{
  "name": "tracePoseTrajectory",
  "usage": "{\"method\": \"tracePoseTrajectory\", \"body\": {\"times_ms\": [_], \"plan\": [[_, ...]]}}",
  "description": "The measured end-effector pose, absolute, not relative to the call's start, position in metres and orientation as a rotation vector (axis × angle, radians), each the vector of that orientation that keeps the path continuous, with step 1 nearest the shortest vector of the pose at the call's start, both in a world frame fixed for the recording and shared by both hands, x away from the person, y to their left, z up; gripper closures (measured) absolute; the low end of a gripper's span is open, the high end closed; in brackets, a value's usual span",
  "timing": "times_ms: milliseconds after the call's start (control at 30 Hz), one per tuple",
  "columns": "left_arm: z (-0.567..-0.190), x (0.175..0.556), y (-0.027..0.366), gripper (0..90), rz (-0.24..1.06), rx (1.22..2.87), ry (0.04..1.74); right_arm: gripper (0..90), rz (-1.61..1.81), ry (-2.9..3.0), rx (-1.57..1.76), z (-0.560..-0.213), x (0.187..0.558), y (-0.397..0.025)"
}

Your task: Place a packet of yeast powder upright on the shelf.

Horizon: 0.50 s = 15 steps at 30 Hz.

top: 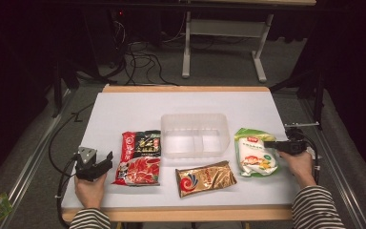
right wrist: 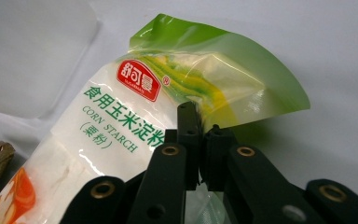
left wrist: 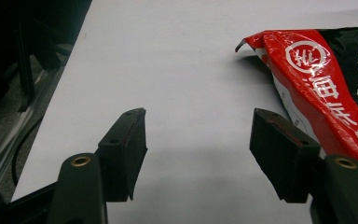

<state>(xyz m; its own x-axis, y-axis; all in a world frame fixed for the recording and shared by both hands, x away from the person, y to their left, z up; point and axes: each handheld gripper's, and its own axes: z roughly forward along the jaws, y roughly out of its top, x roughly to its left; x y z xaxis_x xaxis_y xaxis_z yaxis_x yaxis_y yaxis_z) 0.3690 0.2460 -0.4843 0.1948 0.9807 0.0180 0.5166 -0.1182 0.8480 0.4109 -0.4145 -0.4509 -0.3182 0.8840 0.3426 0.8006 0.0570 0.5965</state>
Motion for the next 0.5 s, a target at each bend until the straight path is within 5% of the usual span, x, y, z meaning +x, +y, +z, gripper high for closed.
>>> {"method": "tracePoseTrajectory", "body": {"times_ms": [500], "plan": [[-0.484, 0.369, 0.246, 36.6, 0.801, 1.741, 1.415, 90.0, 1.210, 2.208, 1.586, -0.417, 0.391, -0.410]]}}
